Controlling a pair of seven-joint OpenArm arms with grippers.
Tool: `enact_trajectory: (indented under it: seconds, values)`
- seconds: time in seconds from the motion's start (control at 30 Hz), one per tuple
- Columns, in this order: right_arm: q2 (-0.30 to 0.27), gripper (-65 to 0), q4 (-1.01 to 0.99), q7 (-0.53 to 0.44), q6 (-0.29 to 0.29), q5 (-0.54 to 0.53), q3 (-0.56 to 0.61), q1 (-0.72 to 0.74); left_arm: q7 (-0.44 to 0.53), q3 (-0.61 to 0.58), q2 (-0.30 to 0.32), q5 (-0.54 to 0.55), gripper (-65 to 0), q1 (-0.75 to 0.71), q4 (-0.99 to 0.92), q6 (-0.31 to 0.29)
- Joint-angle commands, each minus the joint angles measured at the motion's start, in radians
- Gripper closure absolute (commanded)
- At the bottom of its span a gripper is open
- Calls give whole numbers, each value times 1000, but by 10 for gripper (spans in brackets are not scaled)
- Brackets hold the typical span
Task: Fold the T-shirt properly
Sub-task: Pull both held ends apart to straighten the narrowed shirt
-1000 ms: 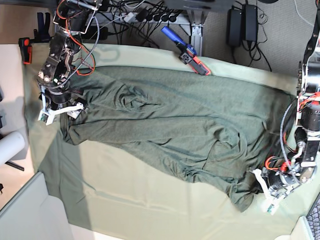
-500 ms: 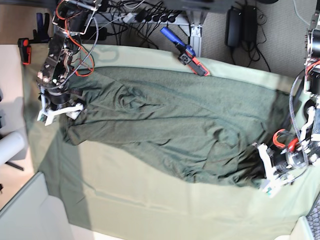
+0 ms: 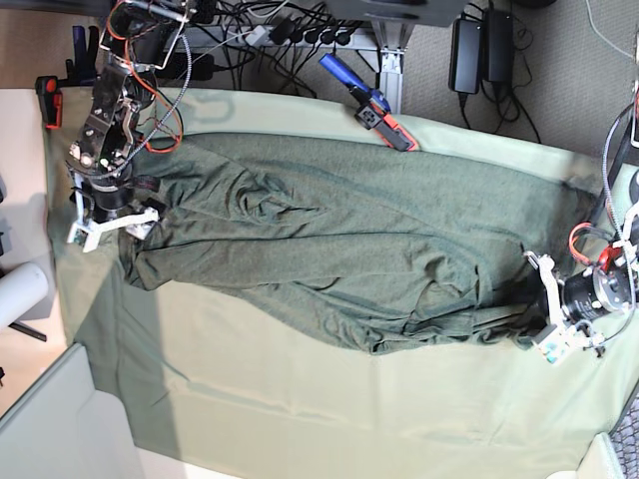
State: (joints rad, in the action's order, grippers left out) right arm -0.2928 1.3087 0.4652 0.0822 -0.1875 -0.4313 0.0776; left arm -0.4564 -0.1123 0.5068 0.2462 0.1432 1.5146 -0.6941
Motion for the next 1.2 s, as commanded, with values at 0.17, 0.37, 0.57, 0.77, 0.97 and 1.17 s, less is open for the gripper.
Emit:
enact_trajectory:
  seconds: [0.17,0.37,0.57,0.77,0.97,1.17]
  values:
    - [-77,-437,16,-26,7,-98,-7,56,22,16,48,-5,0,-51,123,-2]
    - [-65,-437,12,-24,64,-157,-4,119,17,18,61,-11,0,-95,196,13]
    - [-53,-437,-129,-81,108,-130,1,189,10,18,61,-49,0,-111,217,21]
    - [-52,-437,-365,-159,197,-112,2,267,10,18,61,-49,0,-113,217,21]
    - [-48,-435,-369,-159,207,-135,2,271,11,18,62,-76,0,-111,217,40]
    - [-48,-265,-320,-126,211,-134,2,270,16,18,84,-135,0,-111,217,89]
